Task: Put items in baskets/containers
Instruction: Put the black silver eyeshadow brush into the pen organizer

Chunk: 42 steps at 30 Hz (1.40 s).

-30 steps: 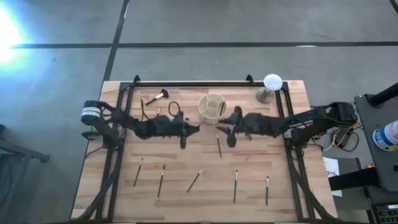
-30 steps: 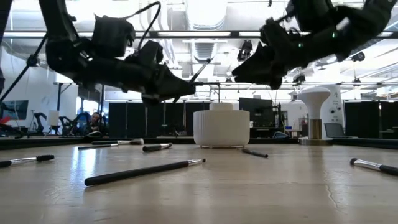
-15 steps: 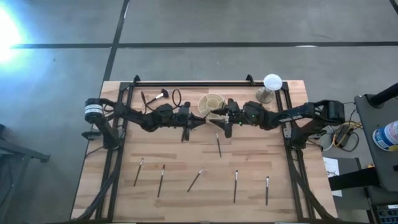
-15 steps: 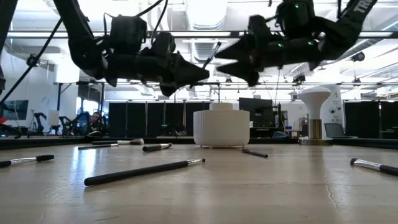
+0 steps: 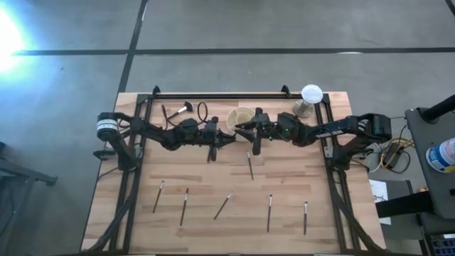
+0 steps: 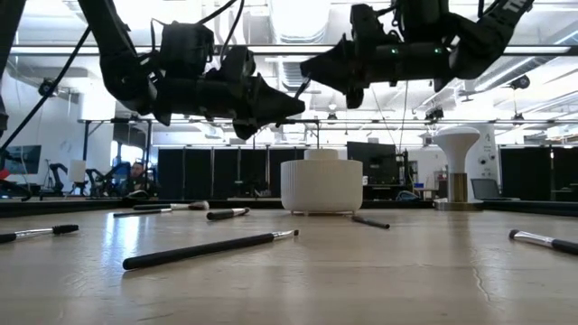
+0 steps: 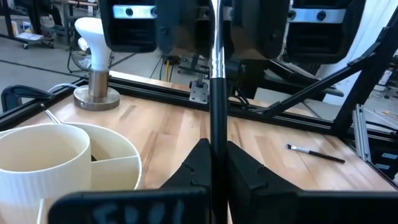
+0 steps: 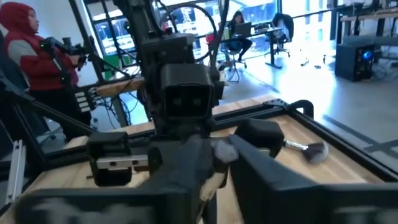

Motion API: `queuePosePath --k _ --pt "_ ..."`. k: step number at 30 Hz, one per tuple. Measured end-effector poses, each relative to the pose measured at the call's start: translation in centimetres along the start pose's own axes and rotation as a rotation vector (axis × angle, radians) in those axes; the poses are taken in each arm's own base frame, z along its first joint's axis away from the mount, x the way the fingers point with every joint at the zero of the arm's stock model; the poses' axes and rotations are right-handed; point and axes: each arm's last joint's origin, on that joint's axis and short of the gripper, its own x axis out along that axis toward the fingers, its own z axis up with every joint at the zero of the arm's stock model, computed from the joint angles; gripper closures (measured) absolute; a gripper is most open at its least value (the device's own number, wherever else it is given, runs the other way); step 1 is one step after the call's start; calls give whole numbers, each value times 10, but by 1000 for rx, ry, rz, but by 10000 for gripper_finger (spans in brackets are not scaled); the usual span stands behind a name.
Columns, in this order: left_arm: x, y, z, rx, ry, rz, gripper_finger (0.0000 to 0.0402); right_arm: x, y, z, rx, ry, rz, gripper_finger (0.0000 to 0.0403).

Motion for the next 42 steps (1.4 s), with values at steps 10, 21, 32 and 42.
queuePosePath --k 10,21,32,42 --pt "-5 9 3 -70 33 41 310 -2 2 12 -13 35 -13 388" --pt "-27 19 -1 -11 56 96 291 -17 -17 30 -67 274 -247 389" --pt "-31 19 -7 -3 75 105 289 -17 -35 14 -44 386 -308 390" --pt "-31 20 -6 2 75 110 289 -14 -41 6 6 410 -310 390"
